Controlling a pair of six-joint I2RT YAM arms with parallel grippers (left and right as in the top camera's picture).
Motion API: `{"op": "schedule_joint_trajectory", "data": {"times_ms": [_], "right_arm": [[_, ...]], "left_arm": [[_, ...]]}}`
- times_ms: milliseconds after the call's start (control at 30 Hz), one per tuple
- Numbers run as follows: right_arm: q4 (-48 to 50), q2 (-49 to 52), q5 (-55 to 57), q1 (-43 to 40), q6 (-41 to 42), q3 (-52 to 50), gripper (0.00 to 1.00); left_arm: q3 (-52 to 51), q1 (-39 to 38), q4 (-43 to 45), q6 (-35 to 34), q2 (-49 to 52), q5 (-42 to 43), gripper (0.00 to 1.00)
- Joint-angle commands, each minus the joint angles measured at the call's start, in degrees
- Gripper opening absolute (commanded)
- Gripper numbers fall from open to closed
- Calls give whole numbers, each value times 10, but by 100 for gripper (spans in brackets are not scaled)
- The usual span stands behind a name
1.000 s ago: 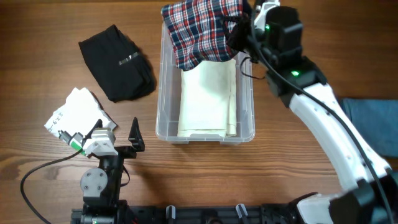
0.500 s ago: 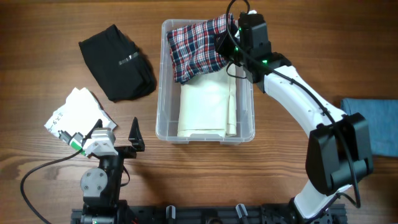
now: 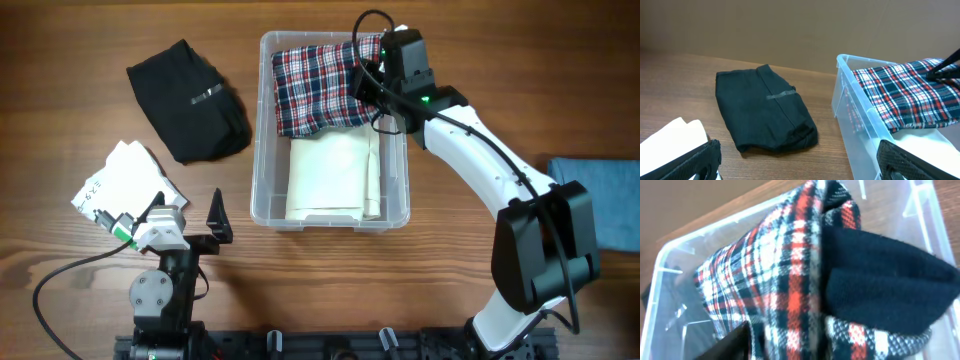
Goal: Pack container
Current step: 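Carry the plaid shirt over the bin and lay it on the cream cloth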
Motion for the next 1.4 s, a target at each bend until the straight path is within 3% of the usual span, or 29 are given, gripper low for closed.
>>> {"op": "schedule_joint_trajectory", "data": {"times_ms": [0,167,267,567,600,667,767,800,1167,1367], "right_arm": [[-13,5,43,0,-77,7,75],[-26,-9,120,0,-188,7,94],[-21,-52,135,0,-241,8,97],[-9,-116,132,16,-272,9,95],[-5,-116,132,25,-284,9,90],[0,-116,132,40,-298,9,63],[13,-109,135,50,-301,9,10],[13,-107,135,50,-299,8,4],[35,48,173,47,-252,8,4],[39,106,134,46,-244,8,4]], "left_arm": [[-4,3,2,13,-3,5,100],[-4,3,2,13,-3,5,100],[-4,3,2,13,-3,5,100],[-4,3,2,13,-3,5,100],[-4,3,2,13,-3,5,100],[-4,3,2,13,-3,5,100],[-4,3,2,13,-3,5,100],[-4,3,2,13,-3,5,100],[-4,3,2,13,-3,5,100],[-4,3,2,13,-3,5,100]]}}
